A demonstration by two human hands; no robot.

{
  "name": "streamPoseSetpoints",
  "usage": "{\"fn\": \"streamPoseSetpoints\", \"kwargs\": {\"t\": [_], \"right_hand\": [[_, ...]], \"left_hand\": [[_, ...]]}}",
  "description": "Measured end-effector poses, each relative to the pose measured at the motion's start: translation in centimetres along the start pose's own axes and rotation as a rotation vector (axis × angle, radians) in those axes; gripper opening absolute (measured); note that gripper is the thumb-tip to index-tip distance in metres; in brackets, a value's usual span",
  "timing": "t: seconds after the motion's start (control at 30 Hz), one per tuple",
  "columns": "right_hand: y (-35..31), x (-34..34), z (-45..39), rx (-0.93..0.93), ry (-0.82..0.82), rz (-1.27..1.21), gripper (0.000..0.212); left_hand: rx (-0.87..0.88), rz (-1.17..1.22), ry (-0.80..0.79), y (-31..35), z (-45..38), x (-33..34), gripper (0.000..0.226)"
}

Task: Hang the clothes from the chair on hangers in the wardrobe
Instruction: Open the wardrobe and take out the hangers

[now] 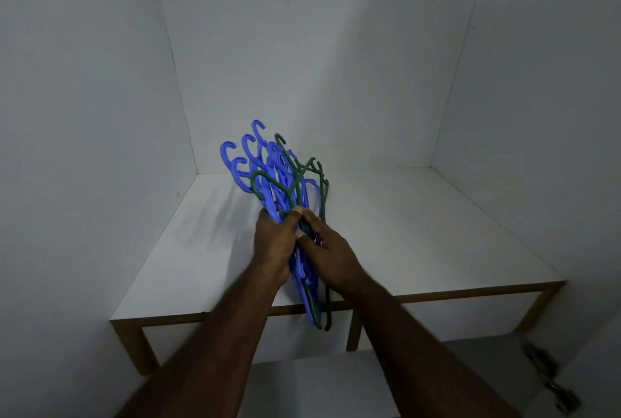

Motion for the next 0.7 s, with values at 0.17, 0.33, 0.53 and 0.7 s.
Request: {"fn": "streamPoseSetpoints", "kwargs": {"t": [0.17, 0.33, 0.53, 0.7], "right_hand": [[0.1, -3.6, 1.6, -0.100, -0.033, -0.016, 0.071], [0.7, -7.1, 4.0, -0.150, -0.015, -0.144, 0.076], [1.3, -8.8, 7.1, -0.208, 0.048, -0.263, 0.083], [0.2, -10.0, 9.3, -0.252, 0.094, -0.341, 0.077]], "left_hand": [[-0.039, -0.154, -0.216, 1.5, 1.0, 3.4, 0.024], [-0.084, -0.180, -0.395, 2.7, 3.1, 7.4, 0.026], [-0.015, -0.201, -0.385, 3.5, 6.4, 10.0, 0.032], [0.073, -0.293, -0.330, 4.9, 8.6, 11.8, 0.034]]}}
Point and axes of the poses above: each hand's wrist, its own z-axis away from the middle knuckle, its own x-axis out of the palm, y = z × x, the point moved 4 cm from there along -z, towards the middle knuckle, and after that the axes turned 13 degrees about -y, right-handed, at the moved point
